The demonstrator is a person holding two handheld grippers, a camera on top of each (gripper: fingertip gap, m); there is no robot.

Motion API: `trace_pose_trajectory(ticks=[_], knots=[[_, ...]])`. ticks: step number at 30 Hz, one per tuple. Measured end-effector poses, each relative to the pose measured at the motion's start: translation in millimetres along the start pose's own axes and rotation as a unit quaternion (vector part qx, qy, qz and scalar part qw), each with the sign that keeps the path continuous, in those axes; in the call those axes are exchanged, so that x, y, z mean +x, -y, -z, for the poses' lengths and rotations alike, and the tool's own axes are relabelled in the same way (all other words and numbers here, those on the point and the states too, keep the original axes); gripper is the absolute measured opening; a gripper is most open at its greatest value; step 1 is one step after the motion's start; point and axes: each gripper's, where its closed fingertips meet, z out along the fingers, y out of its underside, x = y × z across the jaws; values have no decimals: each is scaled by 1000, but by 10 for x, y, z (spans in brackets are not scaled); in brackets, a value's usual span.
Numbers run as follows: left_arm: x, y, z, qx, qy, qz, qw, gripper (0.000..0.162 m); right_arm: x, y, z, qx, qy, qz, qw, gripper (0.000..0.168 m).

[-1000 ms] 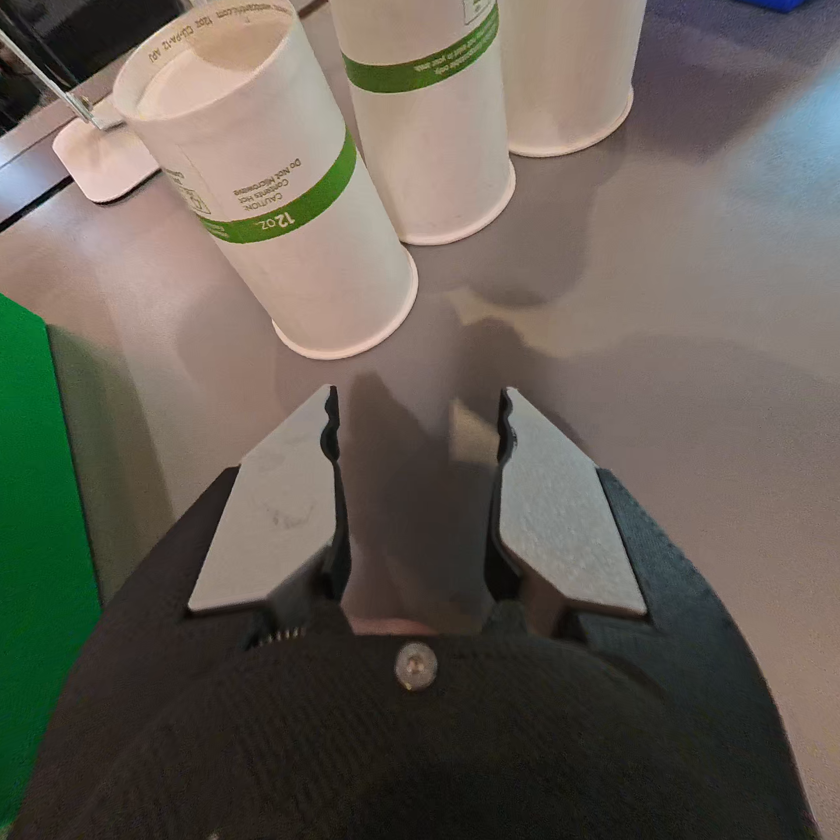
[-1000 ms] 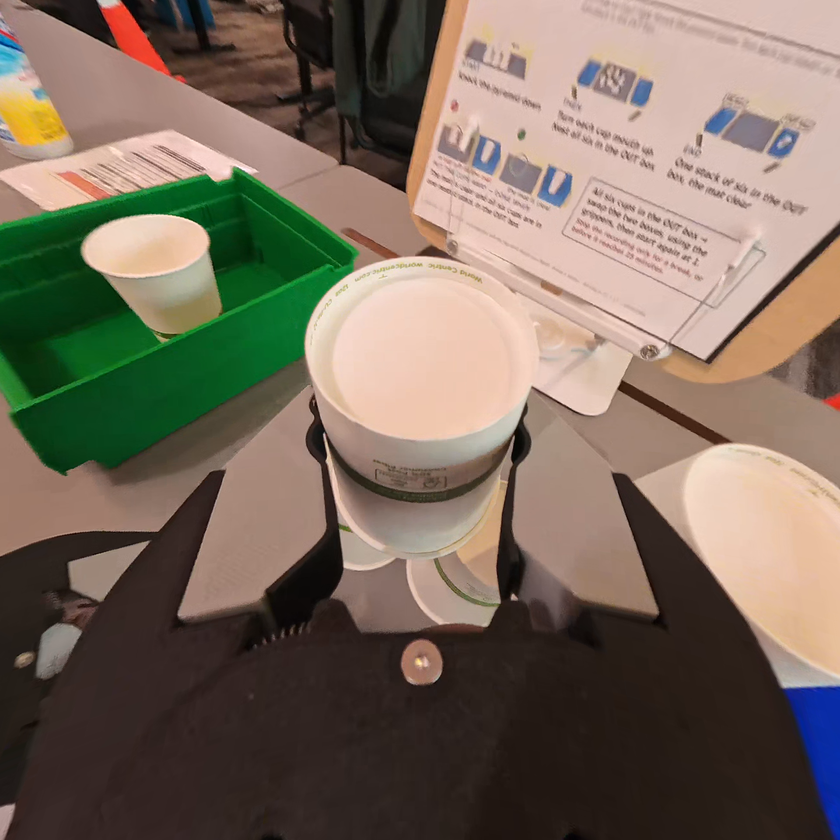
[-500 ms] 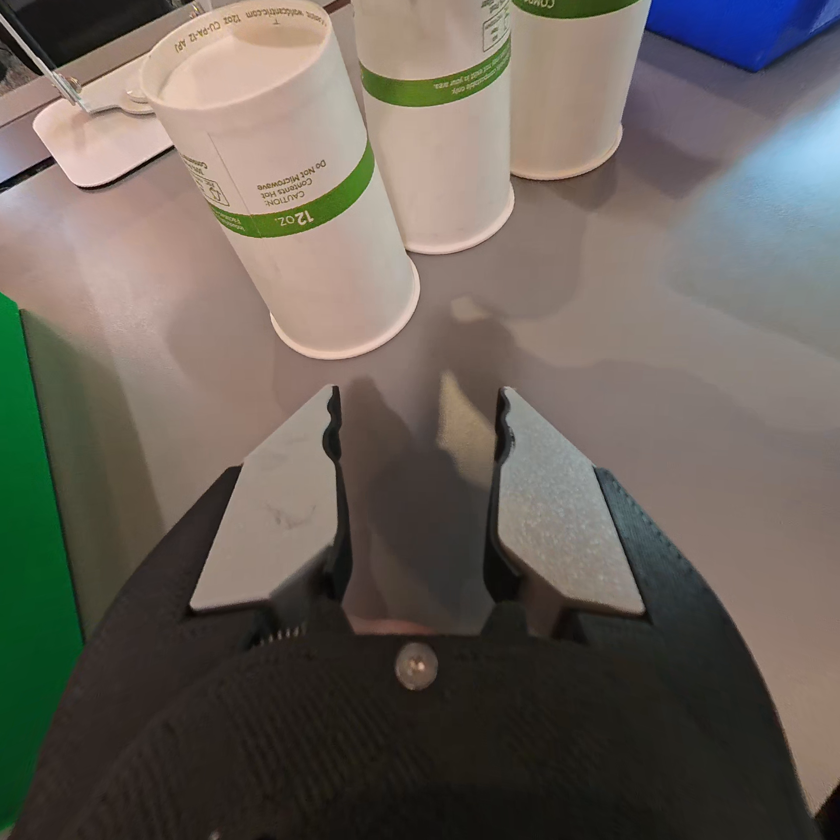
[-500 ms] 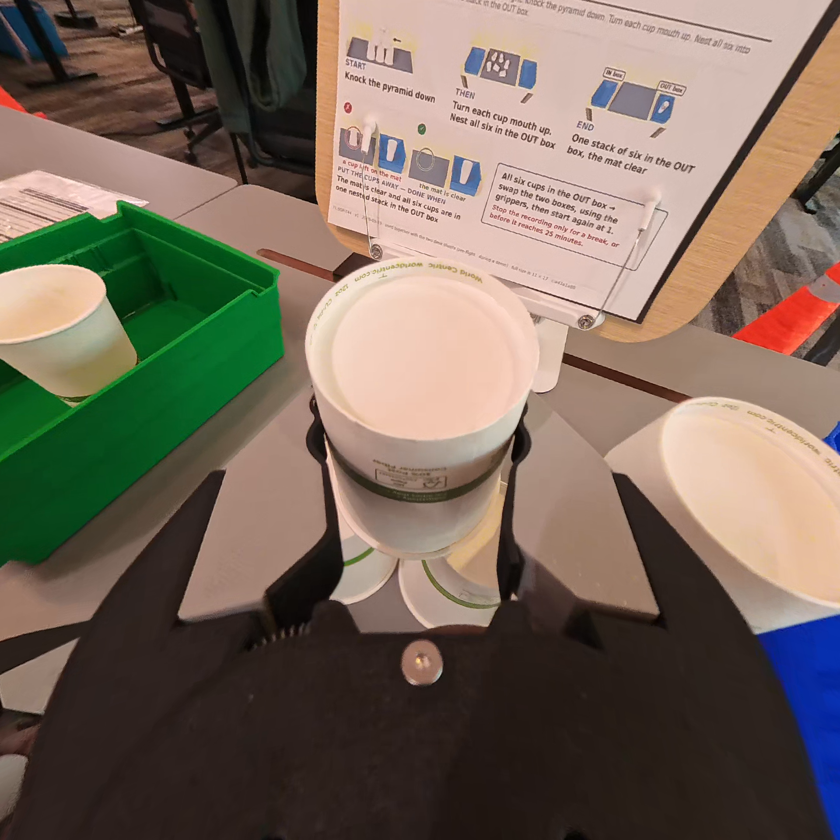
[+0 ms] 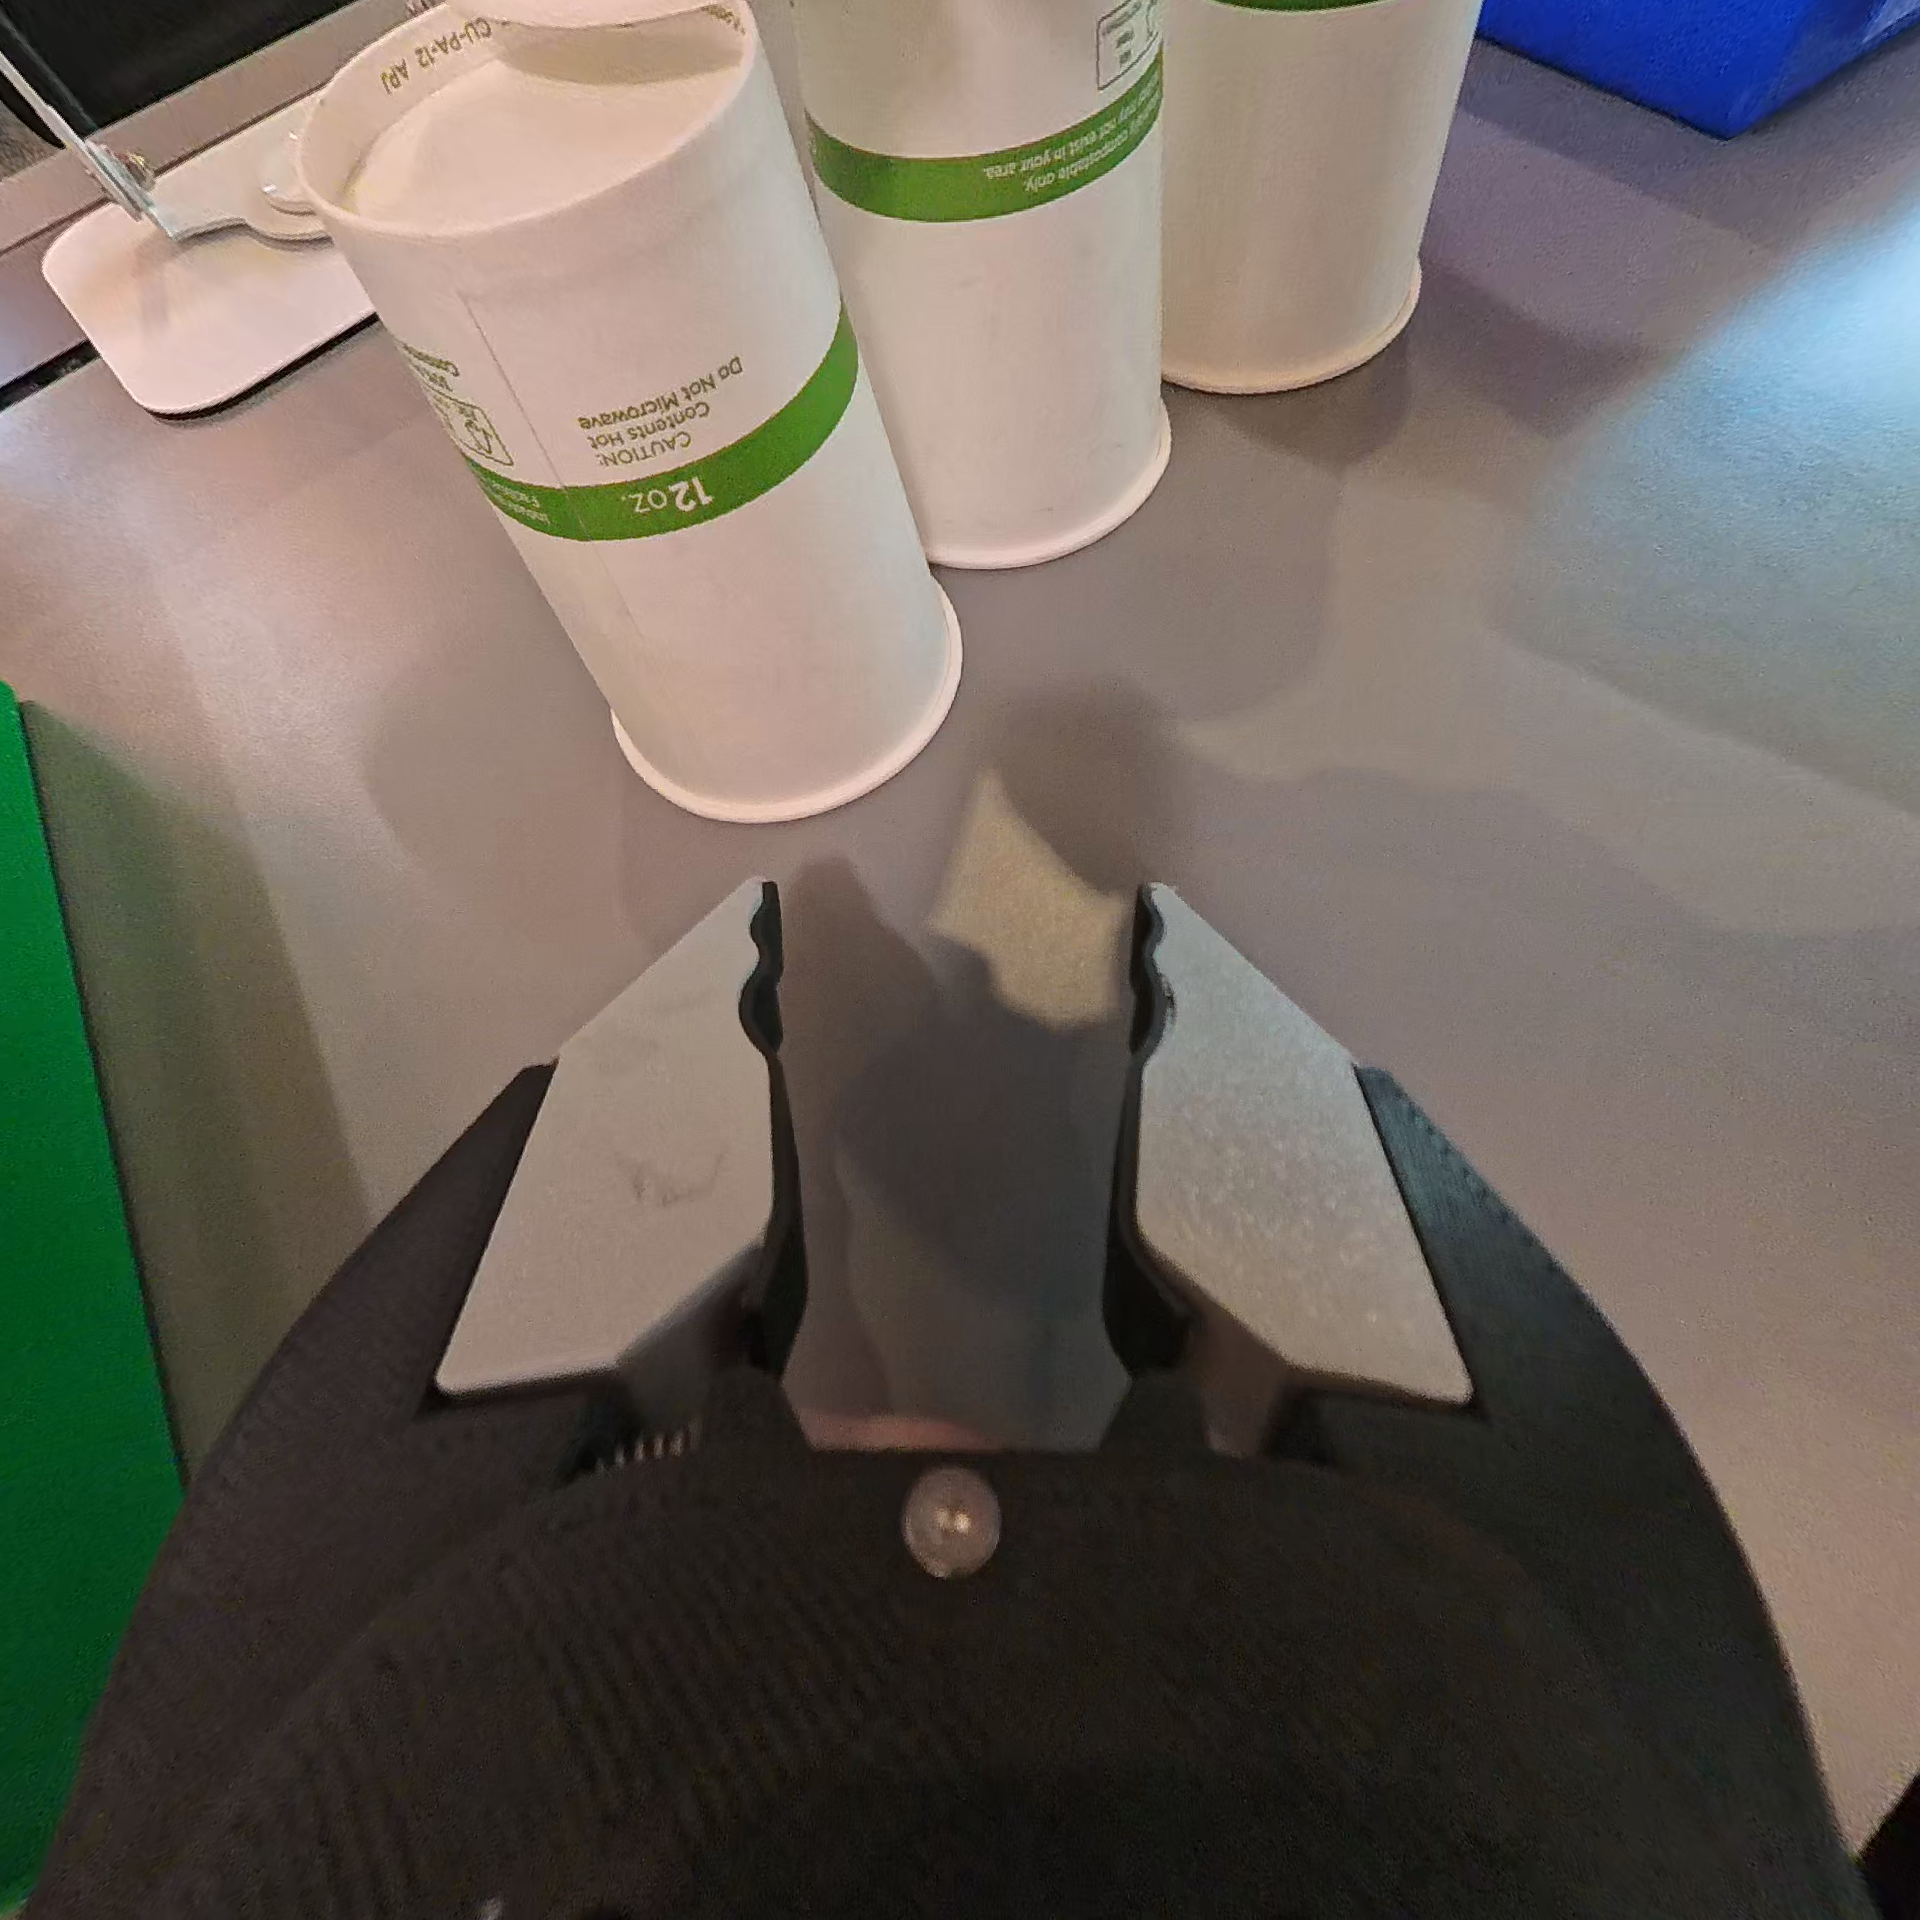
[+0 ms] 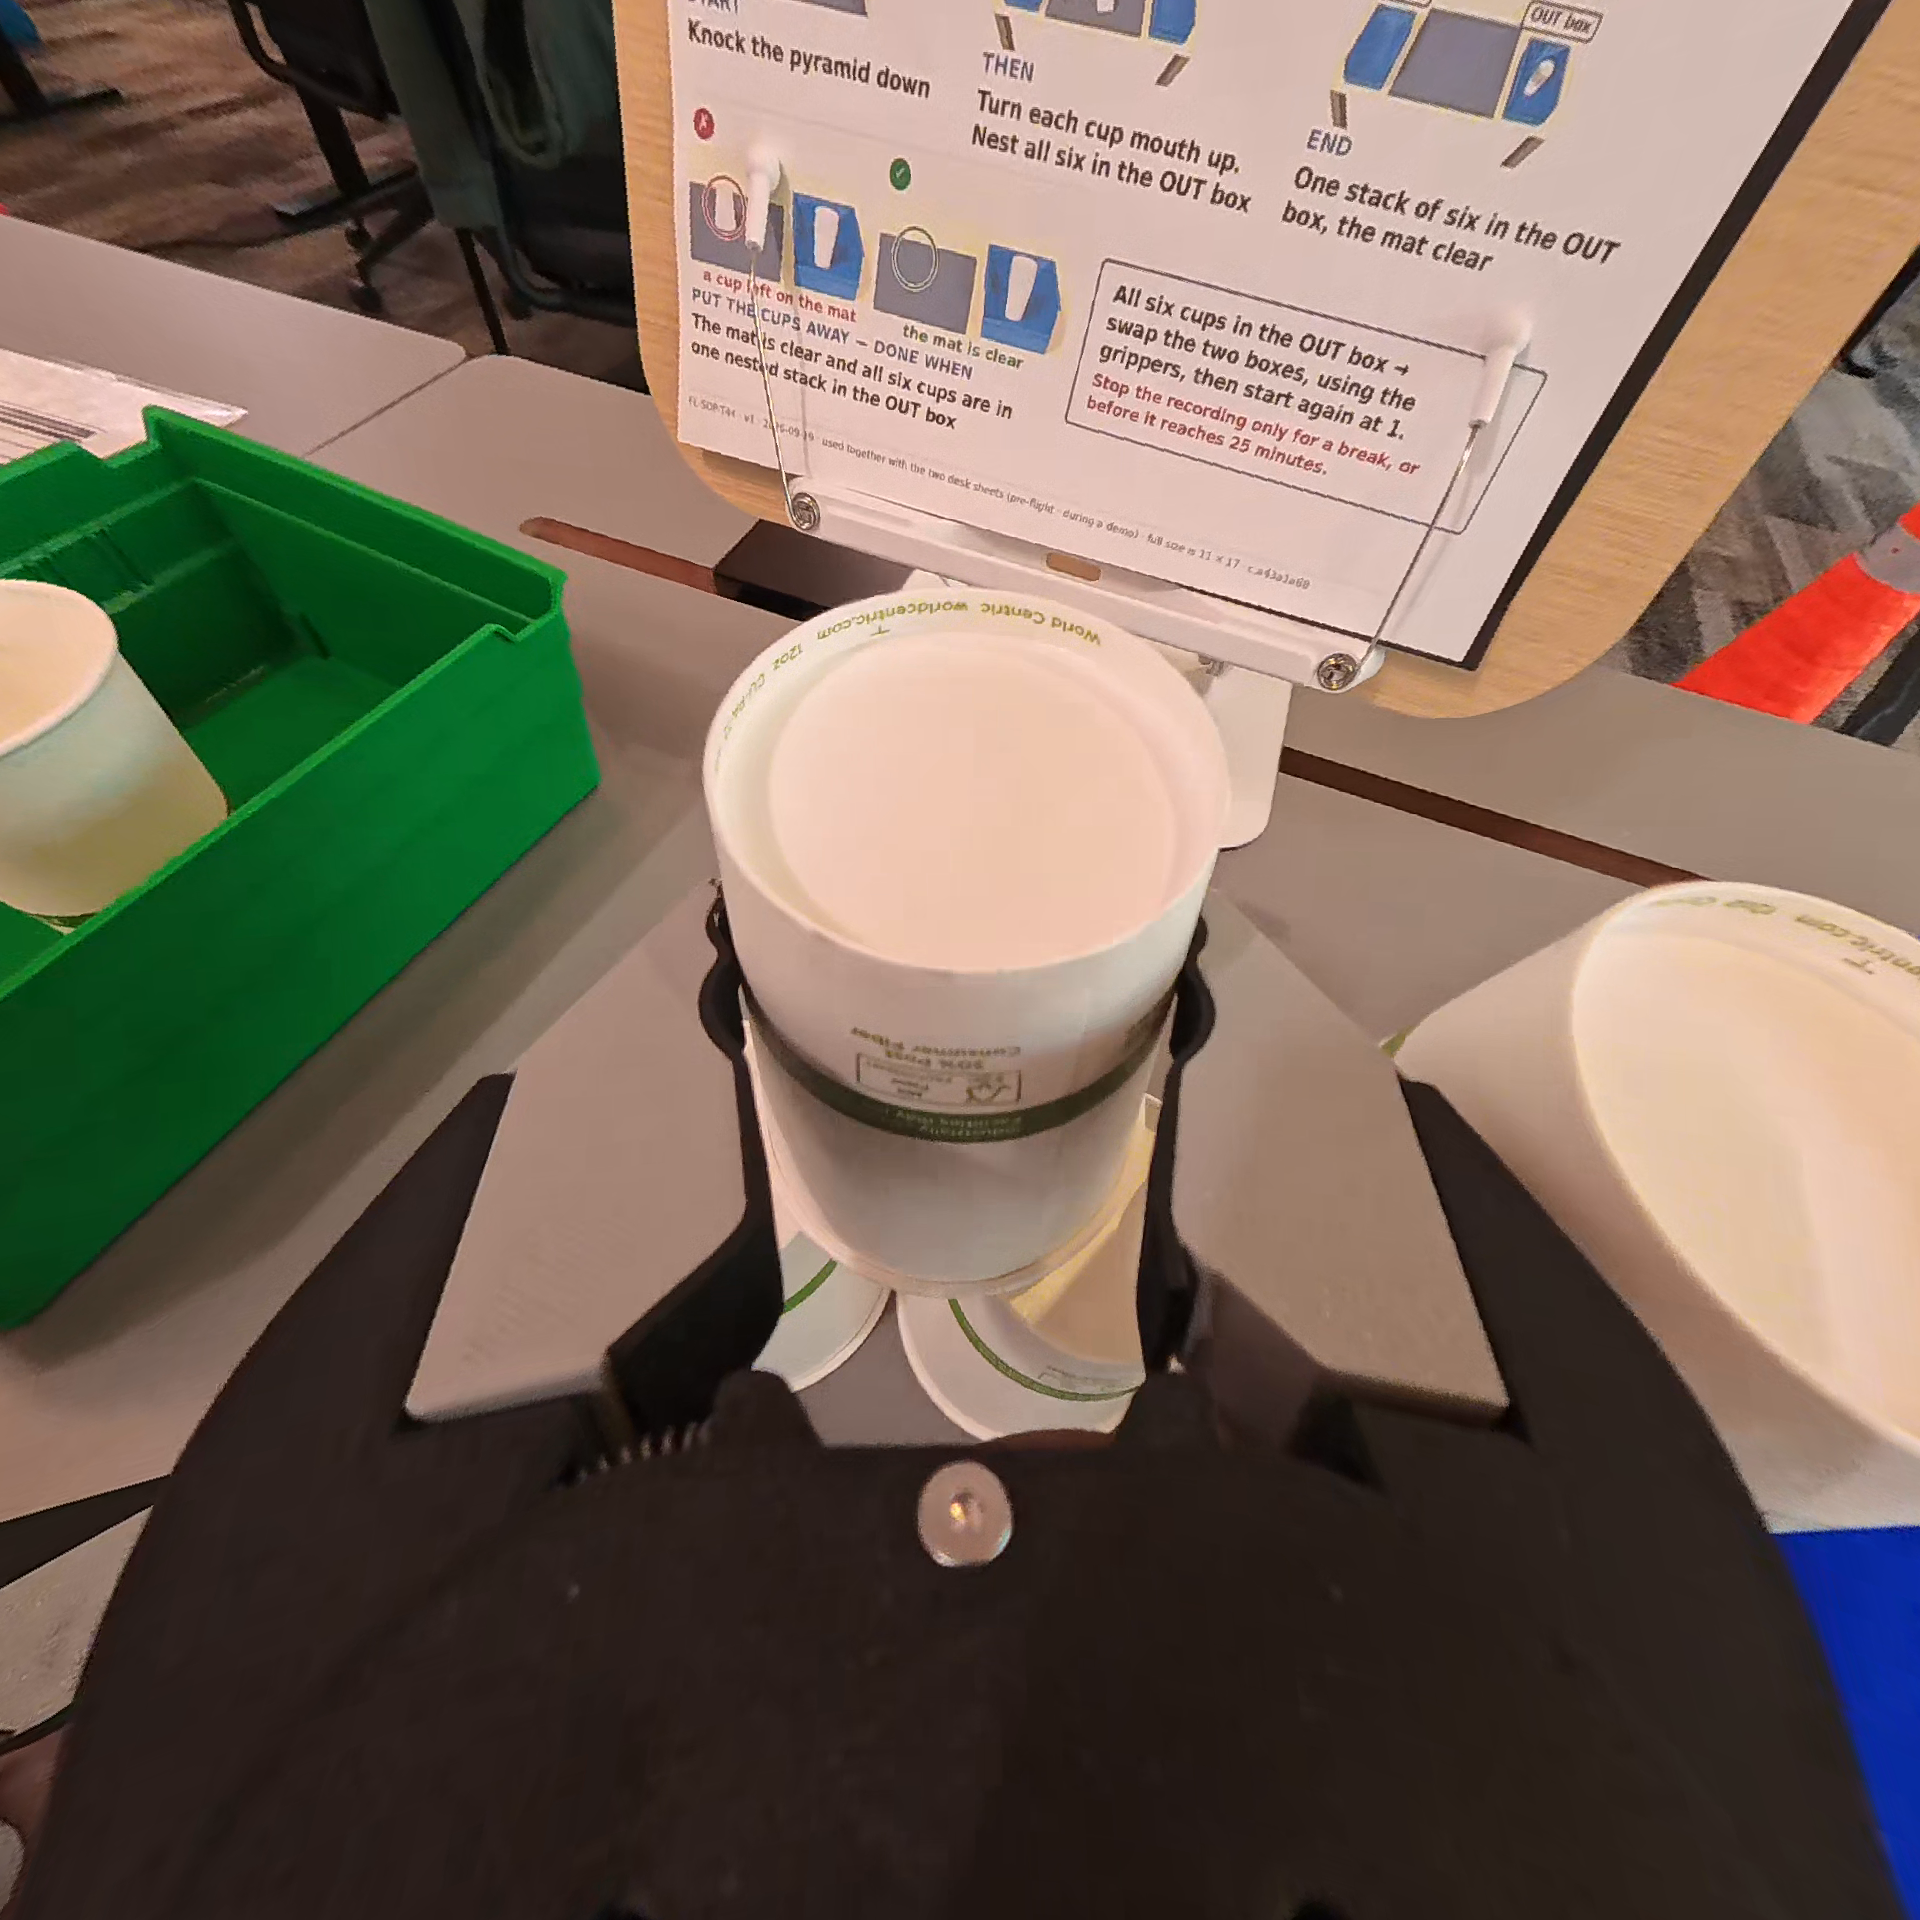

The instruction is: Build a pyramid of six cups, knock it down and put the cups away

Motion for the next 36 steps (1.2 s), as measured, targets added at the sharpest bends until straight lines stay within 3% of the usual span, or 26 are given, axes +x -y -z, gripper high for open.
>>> trace_pose_trajectory(ticks=[10,17,22,25,31,36], knots=[[-10,-3,-4,-1,0,5,1000,64,-35,68,109,26,21,3,999,101],[-8,-9,-8,-4,-1,6,1000,63,-248,193,682,75,67,30,994,107],[-17,-24,-20,-9,0,8,1000,61,-140,205,1406,183,112,105,971,74],[-29,-61,-74,-29,-1,13,999,47,213,33,1541,232,116,127,958,46],[-222,7,-327,-55,32,37,997,42,1045,-492,1258,225,80,99,966,45],[-318,31,-426,-63,38,67,995,42,1194,-952,1142,195,86,135,968,40]])
